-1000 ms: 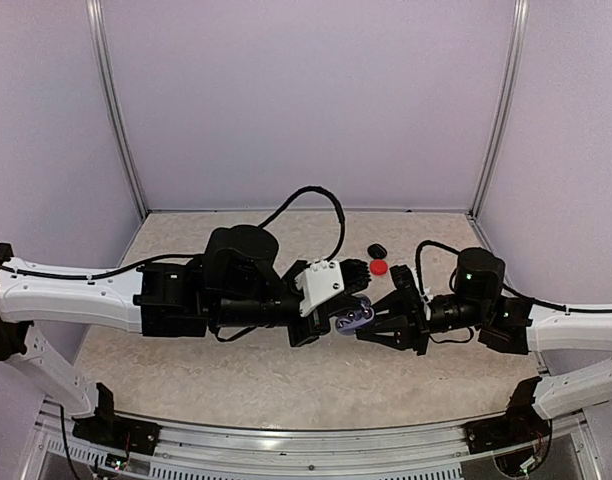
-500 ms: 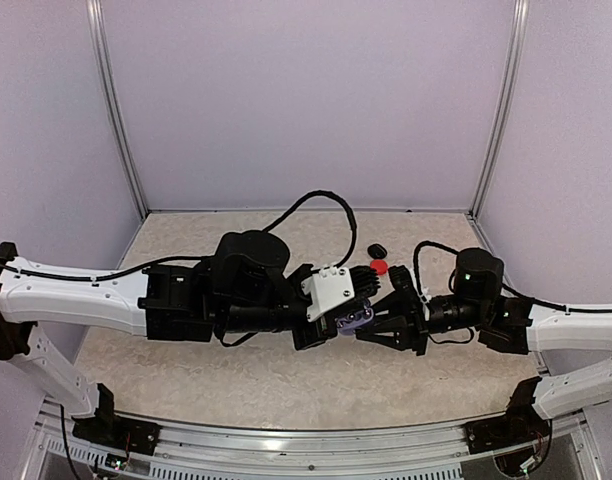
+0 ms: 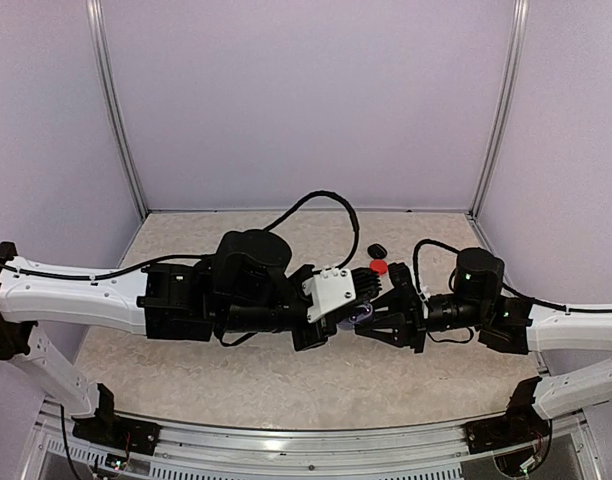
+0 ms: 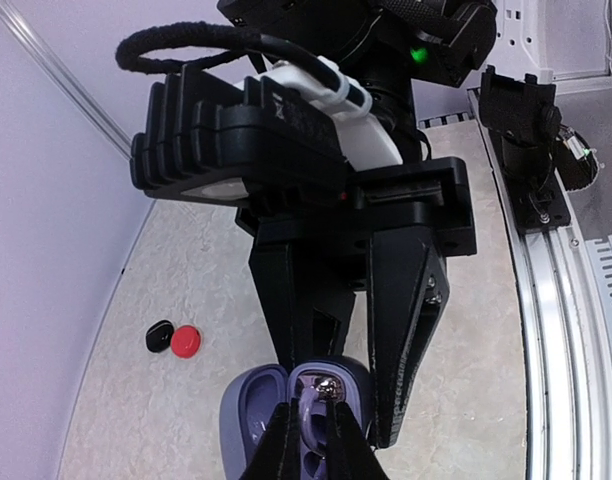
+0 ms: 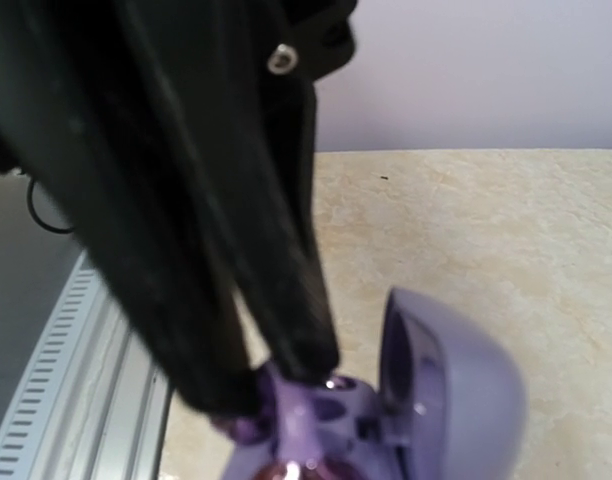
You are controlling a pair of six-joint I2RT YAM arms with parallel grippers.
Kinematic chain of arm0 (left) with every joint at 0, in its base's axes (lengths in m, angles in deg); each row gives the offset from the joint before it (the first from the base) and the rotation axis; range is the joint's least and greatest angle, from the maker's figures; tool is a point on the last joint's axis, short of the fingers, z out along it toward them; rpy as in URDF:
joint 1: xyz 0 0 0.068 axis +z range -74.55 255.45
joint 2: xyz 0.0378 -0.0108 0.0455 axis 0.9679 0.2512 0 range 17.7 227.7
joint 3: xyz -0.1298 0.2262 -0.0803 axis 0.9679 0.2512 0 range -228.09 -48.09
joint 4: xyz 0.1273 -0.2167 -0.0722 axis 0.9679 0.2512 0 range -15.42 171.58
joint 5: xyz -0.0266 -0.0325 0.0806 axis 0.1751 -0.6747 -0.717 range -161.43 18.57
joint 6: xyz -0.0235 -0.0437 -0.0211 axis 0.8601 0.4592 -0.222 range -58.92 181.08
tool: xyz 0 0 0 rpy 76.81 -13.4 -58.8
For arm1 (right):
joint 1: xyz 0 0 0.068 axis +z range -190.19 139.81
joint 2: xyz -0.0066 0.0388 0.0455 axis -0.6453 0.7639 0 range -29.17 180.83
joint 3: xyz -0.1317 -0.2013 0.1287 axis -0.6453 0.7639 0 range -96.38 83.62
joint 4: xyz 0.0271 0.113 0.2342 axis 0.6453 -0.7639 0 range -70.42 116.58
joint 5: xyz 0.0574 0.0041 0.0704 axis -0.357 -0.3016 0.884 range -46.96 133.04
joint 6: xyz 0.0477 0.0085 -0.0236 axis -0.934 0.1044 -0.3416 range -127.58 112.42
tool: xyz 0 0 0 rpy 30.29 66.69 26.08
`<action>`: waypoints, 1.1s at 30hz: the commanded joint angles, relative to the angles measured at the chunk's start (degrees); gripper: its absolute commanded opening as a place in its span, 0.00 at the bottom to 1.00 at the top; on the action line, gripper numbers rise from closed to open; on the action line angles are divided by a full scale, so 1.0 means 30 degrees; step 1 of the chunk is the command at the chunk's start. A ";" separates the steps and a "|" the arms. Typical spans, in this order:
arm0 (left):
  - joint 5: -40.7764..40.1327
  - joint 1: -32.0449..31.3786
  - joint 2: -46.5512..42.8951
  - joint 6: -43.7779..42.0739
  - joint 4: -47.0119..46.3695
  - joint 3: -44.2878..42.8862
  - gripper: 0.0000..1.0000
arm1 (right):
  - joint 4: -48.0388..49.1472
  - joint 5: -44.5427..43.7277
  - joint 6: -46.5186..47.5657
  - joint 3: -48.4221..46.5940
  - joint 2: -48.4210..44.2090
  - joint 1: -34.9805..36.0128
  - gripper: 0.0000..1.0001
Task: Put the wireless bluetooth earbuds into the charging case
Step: Insert the right earbud into the right side groove of the charging case.
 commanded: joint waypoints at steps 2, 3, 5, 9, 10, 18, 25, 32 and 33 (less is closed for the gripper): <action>0.0474 0.0111 -0.0661 0.0232 0.0042 -0.0442 0.20 | 0.0907 -0.0258 -0.0127 -0.0235 -0.0161 0.0169 0.00; 0.0510 0.0140 -0.0734 0.0283 -0.0007 -0.0442 0.23 | 0.0907 -0.0214 -0.0147 -0.0236 -0.0136 0.0178 0.00; 0.0585 0.0195 -0.0885 0.0388 -0.0123 -0.0414 0.28 | 0.0936 -0.0150 -0.0152 -0.0252 -0.0100 0.0167 0.00; 0.0917 0.0413 -0.1268 0.0650 -0.0001 -0.0356 0.34 | 0.0929 -0.0111 -0.0138 -0.0261 -0.0079 0.0155 0.00; 0.1063 0.0515 -0.1348 0.0869 0.0032 -0.0292 0.36 | 0.0936 -0.0104 -0.0125 -0.0261 -0.0086 0.0169 0.00; 0.3329 0.1428 -0.1888 0.2394 0.1105 0.0012 0.37 | 0.0966 -0.0150 -0.0192 -0.0345 -0.0151 0.0162 0.00; 0.4332 0.1631 -0.1142 0.2566 0.1997 -0.0573 0.30 | 0.0857 -0.0054 -0.0211 -0.0466 -0.0069 0.0167 0.00; 0.4786 0.1760 -0.0535 0.2684 0.2202 -0.0873 0.26 | 0.0820 0.0063 -0.0240 -0.0466 -0.0103 0.0171 0.00; 0.4788 0.1760 -0.0505 0.2710 0.2189 -0.0906 0.26 | 0.0820 0.0141 -0.0240 -0.0466 -0.0100 0.0167 0.00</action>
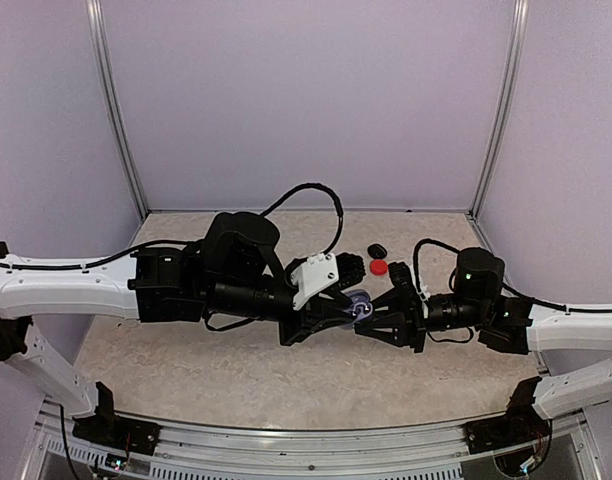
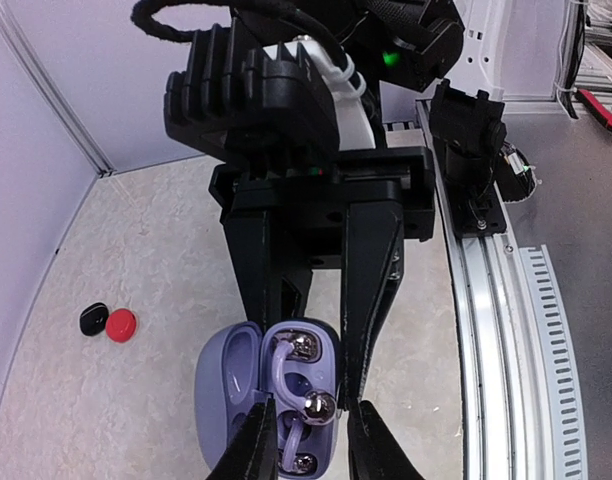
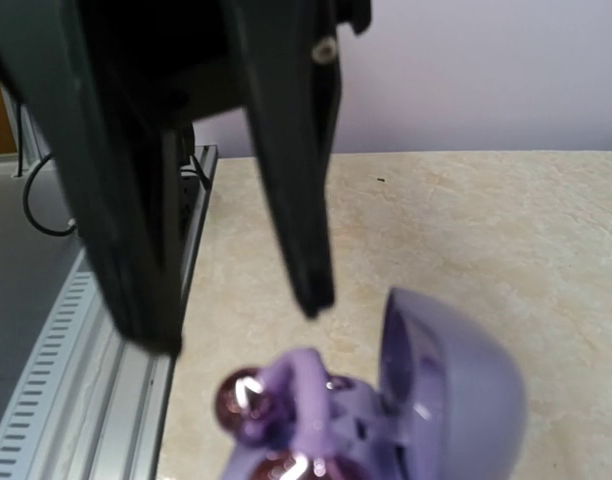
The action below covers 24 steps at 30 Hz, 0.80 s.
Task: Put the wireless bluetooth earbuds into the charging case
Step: Insert the right earbud into the right side groove of the charging case.
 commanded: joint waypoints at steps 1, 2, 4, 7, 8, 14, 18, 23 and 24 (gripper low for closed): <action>0.0530 0.0168 0.0305 0.0335 0.0206 -0.0703 0.26 | 0.0740 0.0344 -0.0204 -0.0466 -0.0099 0.0174 0.00; 0.0505 0.0186 0.0348 0.0338 0.0206 -0.0732 0.26 | 0.0752 0.0405 -0.0204 -0.0466 -0.0099 0.0186 0.00; 0.0432 0.0200 0.0452 0.0313 0.0257 -0.0786 0.26 | 0.0754 0.0458 -0.0204 -0.0466 -0.0114 0.0172 0.00; 0.0205 0.0197 0.0553 0.0260 0.0235 -0.0892 0.23 | 0.0827 0.0646 -0.0229 -0.0466 -0.0101 0.0164 0.00; 0.0128 0.0201 0.0613 0.0216 0.0235 -0.0924 0.22 | 0.0855 0.0718 -0.0232 -0.0451 -0.0107 0.0166 0.00; -0.0180 0.0201 0.0878 0.0026 0.0191 -0.1173 0.16 | 0.0941 0.0997 -0.0262 -0.0380 -0.0158 0.0160 0.00; -0.0070 0.0201 0.0942 -0.0062 0.0160 -0.1270 0.13 | 0.1040 0.1095 -0.0321 -0.0349 -0.0158 0.0173 0.00; 0.0393 0.0165 0.1059 -0.0097 0.0117 -0.1333 0.09 | 0.1148 0.1125 -0.0321 -0.0349 -0.0122 0.0174 0.00; 0.0448 0.0171 0.1082 -0.0100 0.0118 -0.1323 0.09 | 0.1162 0.1126 -0.0346 -0.0349 -0.0128 0.0171 0.00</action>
